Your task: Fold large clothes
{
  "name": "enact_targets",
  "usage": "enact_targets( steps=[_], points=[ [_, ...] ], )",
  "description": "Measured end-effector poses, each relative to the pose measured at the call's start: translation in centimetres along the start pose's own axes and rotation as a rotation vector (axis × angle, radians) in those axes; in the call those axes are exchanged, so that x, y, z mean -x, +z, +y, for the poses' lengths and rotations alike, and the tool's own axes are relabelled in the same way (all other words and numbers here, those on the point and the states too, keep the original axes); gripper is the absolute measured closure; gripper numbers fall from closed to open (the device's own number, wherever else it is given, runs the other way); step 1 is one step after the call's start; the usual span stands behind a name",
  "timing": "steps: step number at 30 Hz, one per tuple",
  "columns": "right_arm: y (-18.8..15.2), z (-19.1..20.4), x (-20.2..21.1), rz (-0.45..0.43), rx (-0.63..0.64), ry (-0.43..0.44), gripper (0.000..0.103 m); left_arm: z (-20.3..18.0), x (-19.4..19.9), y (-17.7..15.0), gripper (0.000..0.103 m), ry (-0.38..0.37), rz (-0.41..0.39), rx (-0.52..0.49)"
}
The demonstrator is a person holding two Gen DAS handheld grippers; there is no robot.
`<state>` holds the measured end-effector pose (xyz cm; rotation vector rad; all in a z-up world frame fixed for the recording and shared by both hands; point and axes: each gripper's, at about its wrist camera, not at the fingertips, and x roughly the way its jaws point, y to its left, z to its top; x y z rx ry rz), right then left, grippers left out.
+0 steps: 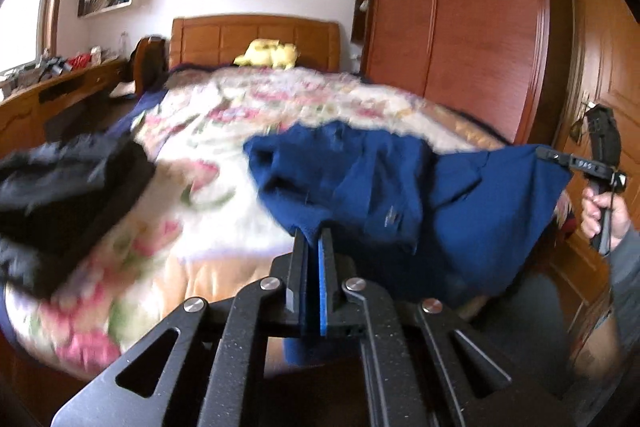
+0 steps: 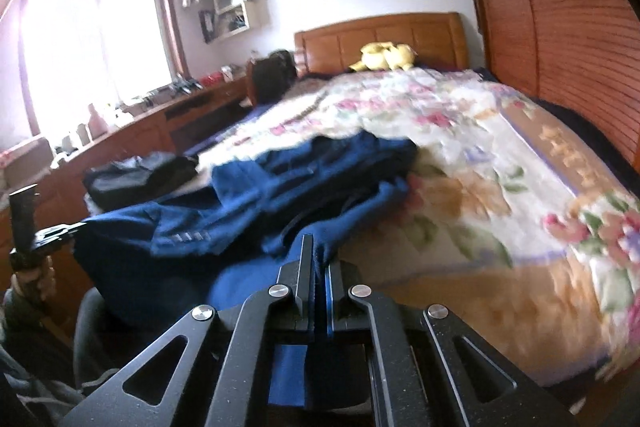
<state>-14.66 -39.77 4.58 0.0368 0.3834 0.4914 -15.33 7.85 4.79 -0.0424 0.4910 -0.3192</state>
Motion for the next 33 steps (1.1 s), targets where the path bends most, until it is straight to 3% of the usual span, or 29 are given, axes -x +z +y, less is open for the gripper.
enact_targets(
  steps=[5,8,12,17,21,24,26,28,29,30,31,33],
  points=[
    [6.2,-0.4,-4.3,-0.06,0.022,0.03,0.1,-0.8,-4.2,7.3,0.099,0.004,-0.073,-0.062],
    [9.7,-1.4,-8.3,-0.068,0.036,0.02,0.1,-0.6,-8.7,12.0,0.099,0.038,-0.097,-0.103],
    [14.5,-3.2,-15.4,-0.049,0.069,-0.036,0.1,1.4,-14.9,16.7,0.099,0.095,-0.1,-0.113],
    [19.7,-5.6,-25.0,-0.013,0.084,-0.165,0.1,7.2,-24.1,22.1,0.099,0.205,-0.083,-0.08],
    [22.3,-10.2,-34.4,0.044,0.024,-0.337,0.1,12.4,-31.7,24.2,0.099,0.314,-0.013,-0.048],
    [21.6,-12.7,-40.0,0.133,-0.008,-0.394,0.1,15.5,-35.9,24.0,0.098,0.238,0.071,0.027],
    [20.9,-13.3,-42.5,0.185,-0.023,-0.401,0.098,15.6,-37.5,23.5,0.091,0.228,0.104,0.017],
    [20.7,-14.0,-44.3,0.201,-0.018,-0.433,0.081,15.3,-38.0,22.6,0.086,0.25,0.11,-0.019],
    [20.7,-14.1,-44.4,0.195,-0.03,-0.437,0.073,15.3,-38.1,22.2,0.077,0.244,0.116,-0.02],
    [20.8,-14.6,-44.2,0.186,-0.054,-0.434,0.059,15.2,-38.0,22.1,0.074,0.23,0.122,-0.015],
    [20.6,-14.8,-43.6,0.174,-0.083,-0.426,0.051,15.1,-37.8,21.7,0.073,0.212,0.127,-0.012],
    [20.5,-14.6,-42.8,0.173,-0.064,-0.435,0.049,14.4,-37.0,20.8,0.071,0.187,0.136,-0.031]
  ],
)
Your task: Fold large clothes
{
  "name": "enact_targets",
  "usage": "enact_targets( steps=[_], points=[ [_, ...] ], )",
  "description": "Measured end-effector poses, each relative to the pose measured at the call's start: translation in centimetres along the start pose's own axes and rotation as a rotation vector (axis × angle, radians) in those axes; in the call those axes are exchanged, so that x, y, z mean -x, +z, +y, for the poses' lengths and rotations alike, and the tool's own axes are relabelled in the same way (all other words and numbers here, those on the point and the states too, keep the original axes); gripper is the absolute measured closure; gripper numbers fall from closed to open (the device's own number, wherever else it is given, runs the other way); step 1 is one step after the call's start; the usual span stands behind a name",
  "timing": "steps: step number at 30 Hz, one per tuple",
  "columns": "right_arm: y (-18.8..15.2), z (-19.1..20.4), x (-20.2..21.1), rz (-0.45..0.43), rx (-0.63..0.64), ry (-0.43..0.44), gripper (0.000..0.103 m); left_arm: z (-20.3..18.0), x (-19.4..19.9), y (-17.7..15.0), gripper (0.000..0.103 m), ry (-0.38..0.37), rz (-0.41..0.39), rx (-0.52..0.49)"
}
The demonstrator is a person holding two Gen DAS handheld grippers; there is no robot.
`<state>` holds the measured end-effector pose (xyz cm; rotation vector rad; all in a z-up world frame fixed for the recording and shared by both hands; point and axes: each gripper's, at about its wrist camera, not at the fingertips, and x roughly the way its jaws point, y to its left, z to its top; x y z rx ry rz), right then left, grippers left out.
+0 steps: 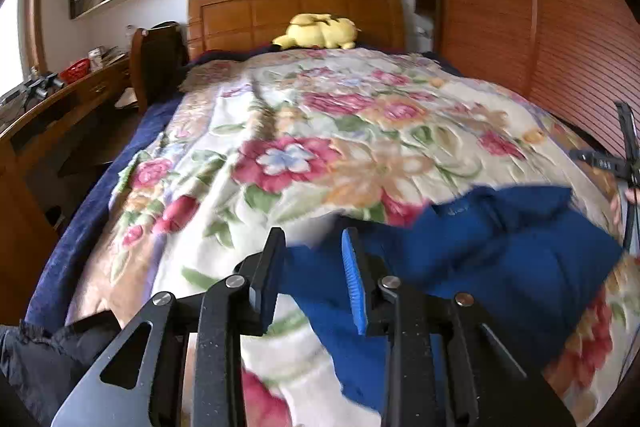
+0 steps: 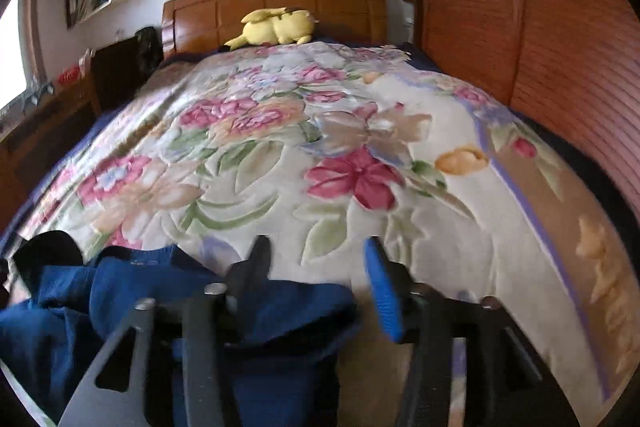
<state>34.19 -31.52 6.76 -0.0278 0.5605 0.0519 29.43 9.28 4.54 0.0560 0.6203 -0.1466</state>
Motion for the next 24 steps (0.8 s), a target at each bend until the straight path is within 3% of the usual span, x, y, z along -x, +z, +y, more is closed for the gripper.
enact_targets(
  steps=[3,8,11,13,16,21,24],
  points=[
    [-2.0,-0.1,3.0,-0.01,0.094,-0.005,0.049,-1.4,2.0,-2.9,0.07,-0.042,0.005,-0.039],
    [-7.5,0.7,6.4,0.049,0.157,0.133,0.049,-3.0,5.3,-7.4,0.069,-0.108,0.024,-0.036],
    [-10.6,1.3,7.7,0.09,0.176,0.172,0.049,-4.0,6.4,-9.1,0.068,-0.153,0.031,-0.009],
    [-11.9,1.3,8.1,0.116,0.16,0.197,0.049,-4.8,6.3,-9.5,0.068,-0.145,0.039,-0.017],
    [-12.2,1.0,8.4,0.139,0.152,0.173,0.048,-5.1,5.5,-10.0,0.068,-0.115,0.063,-0.002],
    [-12.3,1.3,7.6,0.216,0.158,0.135,0.043,-4.5,3.1,-11.0,0.067,-0.137,0.134,0.032],
    [-12.4,2.2,6.8,0.237,0.156,0.193,0.043,-4.9,2.1,-11.2,0.067,-0.174,0.143,0.041]
  ],
)
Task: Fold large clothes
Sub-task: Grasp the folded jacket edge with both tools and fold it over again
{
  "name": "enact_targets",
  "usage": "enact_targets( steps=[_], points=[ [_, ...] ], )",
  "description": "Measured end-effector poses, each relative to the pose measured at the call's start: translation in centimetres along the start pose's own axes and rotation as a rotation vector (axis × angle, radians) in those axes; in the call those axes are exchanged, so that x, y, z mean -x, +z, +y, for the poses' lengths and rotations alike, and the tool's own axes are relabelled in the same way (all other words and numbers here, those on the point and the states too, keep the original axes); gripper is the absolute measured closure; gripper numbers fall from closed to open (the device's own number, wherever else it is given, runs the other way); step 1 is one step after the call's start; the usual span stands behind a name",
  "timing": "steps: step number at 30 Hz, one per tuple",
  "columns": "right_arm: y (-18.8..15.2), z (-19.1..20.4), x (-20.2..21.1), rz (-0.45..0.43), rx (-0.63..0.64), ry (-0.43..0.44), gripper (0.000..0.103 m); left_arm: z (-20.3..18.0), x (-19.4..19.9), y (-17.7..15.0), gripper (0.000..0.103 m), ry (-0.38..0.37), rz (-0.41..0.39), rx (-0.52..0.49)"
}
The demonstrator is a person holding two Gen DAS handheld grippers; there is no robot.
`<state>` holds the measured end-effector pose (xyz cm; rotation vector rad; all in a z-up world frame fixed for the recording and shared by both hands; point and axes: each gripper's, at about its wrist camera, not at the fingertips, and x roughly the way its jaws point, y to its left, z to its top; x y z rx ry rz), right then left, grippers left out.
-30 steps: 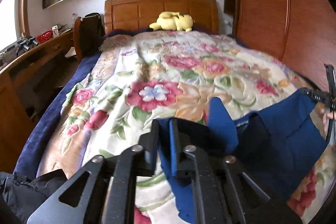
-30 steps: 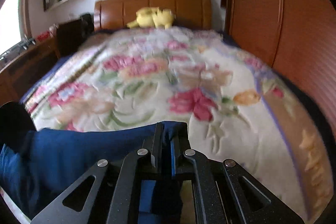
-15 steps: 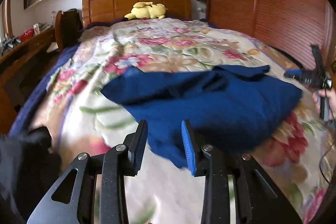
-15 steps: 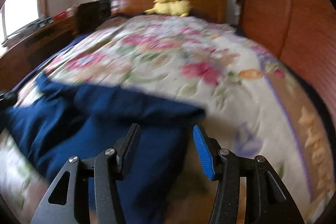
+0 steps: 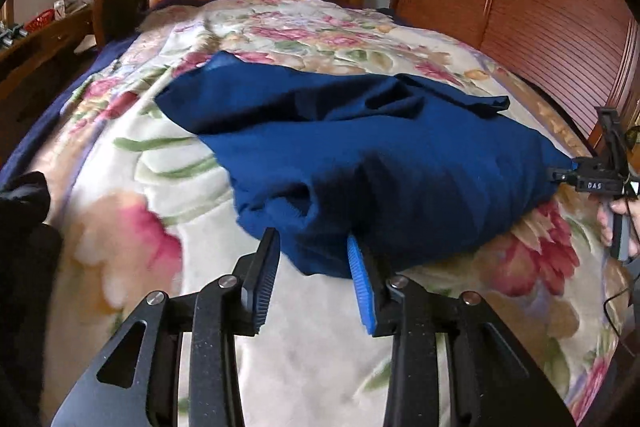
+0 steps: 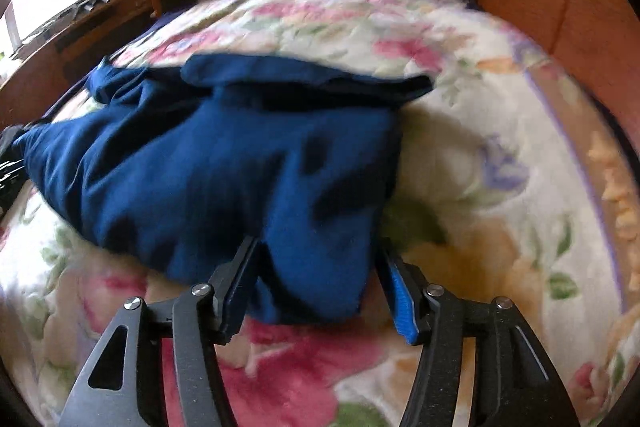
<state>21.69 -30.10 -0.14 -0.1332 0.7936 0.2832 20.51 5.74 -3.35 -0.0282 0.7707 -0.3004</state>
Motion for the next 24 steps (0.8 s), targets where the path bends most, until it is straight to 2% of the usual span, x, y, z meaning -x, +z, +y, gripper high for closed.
enact_targets(
  steps=[3,5,7,8,9,11,17,21,24],
  points=[
    [0.2,0.2,-0.7,-0.011,0.006,-0.003,0.043,-0.5,-0.2,0.4,0.067,0.008,-0.028,-0.012],
    [0.3,0.4,-0.7,-0.025,0.012,0.015,0.05,-0.5,0.1,0.7,0.067,0.005,-0.044,-0.002],
    [0.0,0.3,-1.3,-0.033,0.031,0.046,0.083,-0.5,0.6,1.1,0.074,-0.023,-0.085,-0.002],
    [0.1,0.4,-1.3,-0.043,0.04,0.046,0.088,-0.6,0.6,1.3,0.091,-0.039,-0.088,-0.007],
    [0.1,0.6,-1.2,-0.048,0.049,0.045,0.093,-0.6,0.6,1.5,0.096,-0.053,-0.089,-0.003],
    [0.1,1.1,-0.7,-0.07,0.061,0.034,0.095,-0.4,0.6,2.0,0.101,-0.085,-0.09,0.025],
    [-0.4,2.0,3.6,-0.155,0.071,0.034,0.097,-1.9,4.3,1.5,0.102,-0.035,-0.158,-0.038],
    [-1.8,3.4,7.0,-0.198,0.1,0.038,0.097,-1.7,8.6,-0.1,0.102,-0.018,-0.215,-0.037],
    [-3.7,4.4,9.8,-0.211,0.123,0.057,0.097,-2.1,11.5,-2.2,0.102,-0.019,-0.226,-0.07]
  ],
)
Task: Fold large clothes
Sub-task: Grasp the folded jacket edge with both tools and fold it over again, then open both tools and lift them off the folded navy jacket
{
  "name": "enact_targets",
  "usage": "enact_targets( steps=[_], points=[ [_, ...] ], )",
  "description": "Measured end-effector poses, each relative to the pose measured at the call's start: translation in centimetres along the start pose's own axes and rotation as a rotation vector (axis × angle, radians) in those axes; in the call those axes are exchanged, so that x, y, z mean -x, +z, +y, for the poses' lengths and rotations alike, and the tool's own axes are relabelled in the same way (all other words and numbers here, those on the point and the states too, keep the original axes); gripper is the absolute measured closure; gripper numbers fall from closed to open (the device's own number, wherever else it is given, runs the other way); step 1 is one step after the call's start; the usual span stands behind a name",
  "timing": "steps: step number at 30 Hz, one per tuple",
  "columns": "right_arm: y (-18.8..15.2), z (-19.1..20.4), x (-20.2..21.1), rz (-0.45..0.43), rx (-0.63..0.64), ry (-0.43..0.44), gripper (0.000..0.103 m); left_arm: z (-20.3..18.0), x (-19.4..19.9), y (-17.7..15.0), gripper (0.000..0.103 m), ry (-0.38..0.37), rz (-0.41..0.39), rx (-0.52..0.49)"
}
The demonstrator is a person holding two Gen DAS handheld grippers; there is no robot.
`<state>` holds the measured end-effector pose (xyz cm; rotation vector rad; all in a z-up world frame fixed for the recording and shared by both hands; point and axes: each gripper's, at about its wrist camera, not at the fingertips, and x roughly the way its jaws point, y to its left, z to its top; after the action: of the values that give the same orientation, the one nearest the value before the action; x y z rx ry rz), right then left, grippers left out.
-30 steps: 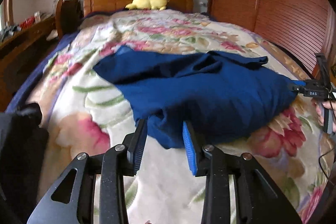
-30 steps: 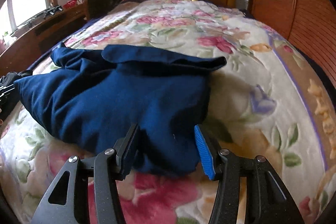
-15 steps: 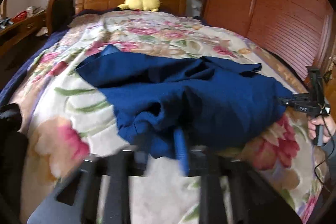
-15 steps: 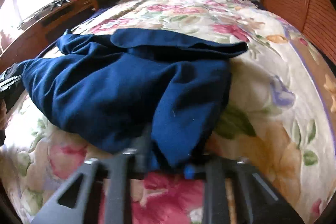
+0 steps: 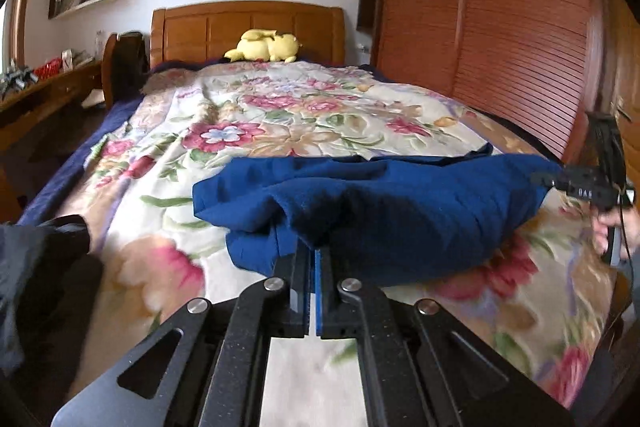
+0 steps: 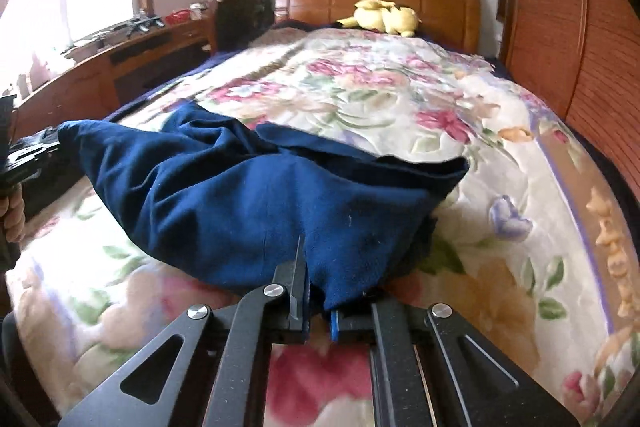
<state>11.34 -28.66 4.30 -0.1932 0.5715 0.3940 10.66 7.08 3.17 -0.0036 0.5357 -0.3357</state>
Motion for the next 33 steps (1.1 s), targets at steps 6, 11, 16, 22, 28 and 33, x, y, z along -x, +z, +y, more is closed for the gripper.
enact_targets(
  steps=[6,11,16,22,28,33],
  points=[
    [-5.0,2.4,7.1,0.015,0.042,0.053,0.097,-1.7,8.3,-5.9,0.102,-0.032,0.019,-0.002],
    [-9.9,3.6,10.2,0.083,0.005,0.093,0.096,-2.6,10.5,-10.0,0.102,-0.021,0.101,0.031],
    [-11.2,3.0,10.9,0.094,-0.026,0.059,0.081,-2.8,11.5,-11.4,0.102,0.026,0.097,0.035],
    [-9.1,3.0,14.1,-0.005,0.013,-0.026,0.065,-2.1,14.2,-10.2,0.086,0.072,0.024,0.05],
    [-5.2,2.7,10.7,-0.039,0.072,-0.004,0.063,-2.3,12.4,-7.1,0.072,0.107,0.017,0.0],
    [-2.5,3.2,3.2,0.118,0.168,0.057,0.063,-2.4,8.8,-6.8,0.072,0.097,0.086,-0.011]
  ],
)
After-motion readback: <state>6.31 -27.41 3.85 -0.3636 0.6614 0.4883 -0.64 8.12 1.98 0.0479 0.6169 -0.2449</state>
